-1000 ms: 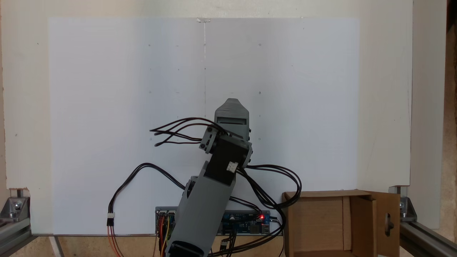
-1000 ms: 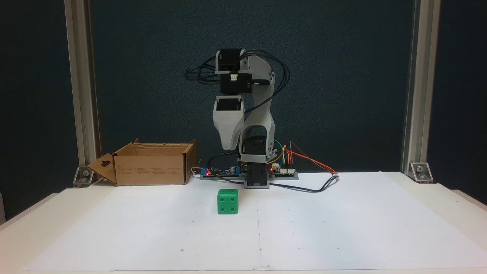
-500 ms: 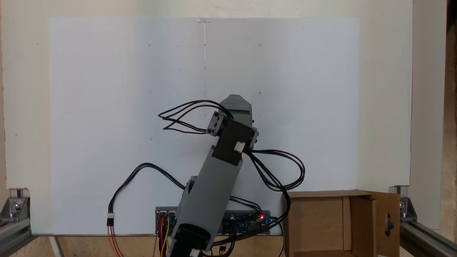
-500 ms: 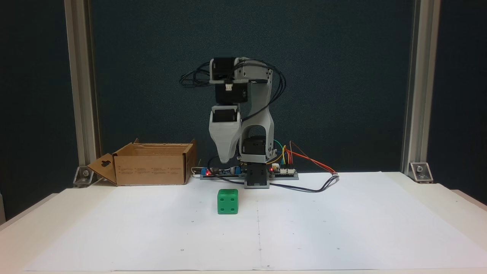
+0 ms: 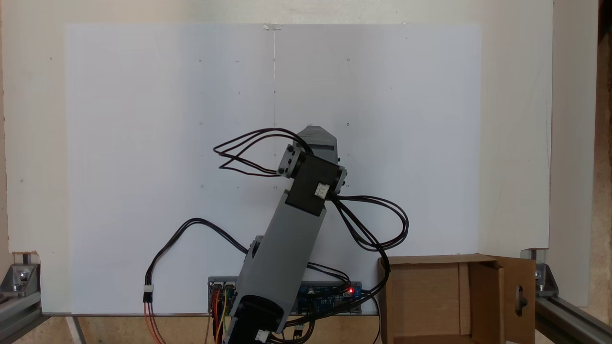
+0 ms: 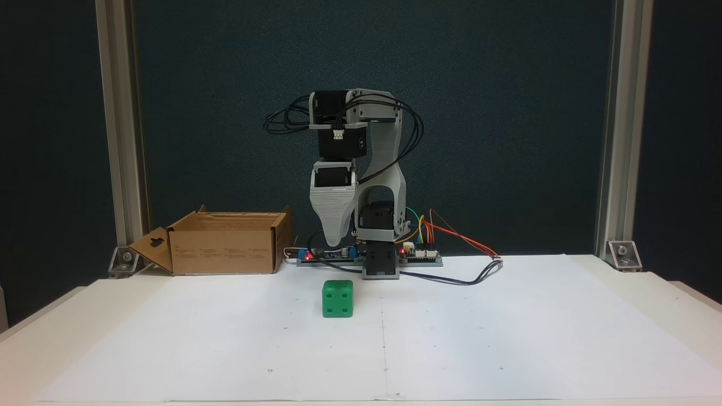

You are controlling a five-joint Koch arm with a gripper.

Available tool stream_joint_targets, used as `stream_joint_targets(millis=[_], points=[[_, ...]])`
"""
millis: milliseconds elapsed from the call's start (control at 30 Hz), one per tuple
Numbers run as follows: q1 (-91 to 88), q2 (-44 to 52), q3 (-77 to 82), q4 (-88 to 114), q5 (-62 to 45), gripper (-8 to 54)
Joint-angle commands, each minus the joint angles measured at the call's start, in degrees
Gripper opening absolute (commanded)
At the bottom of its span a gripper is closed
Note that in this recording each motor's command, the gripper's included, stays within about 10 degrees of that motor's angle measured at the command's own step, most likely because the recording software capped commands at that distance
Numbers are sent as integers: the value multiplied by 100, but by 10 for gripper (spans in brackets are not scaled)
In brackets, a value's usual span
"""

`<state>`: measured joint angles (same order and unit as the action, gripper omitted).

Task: Grasp a green dice and put it in the bin.

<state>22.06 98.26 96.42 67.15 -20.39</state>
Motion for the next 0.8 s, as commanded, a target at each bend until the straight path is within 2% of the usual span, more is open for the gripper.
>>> stream_joint_targets(millis=[0, 767], points=[[0, 9, -299, -26, -272, 455], [-18, -35, 967, -1046, -264, 455]])
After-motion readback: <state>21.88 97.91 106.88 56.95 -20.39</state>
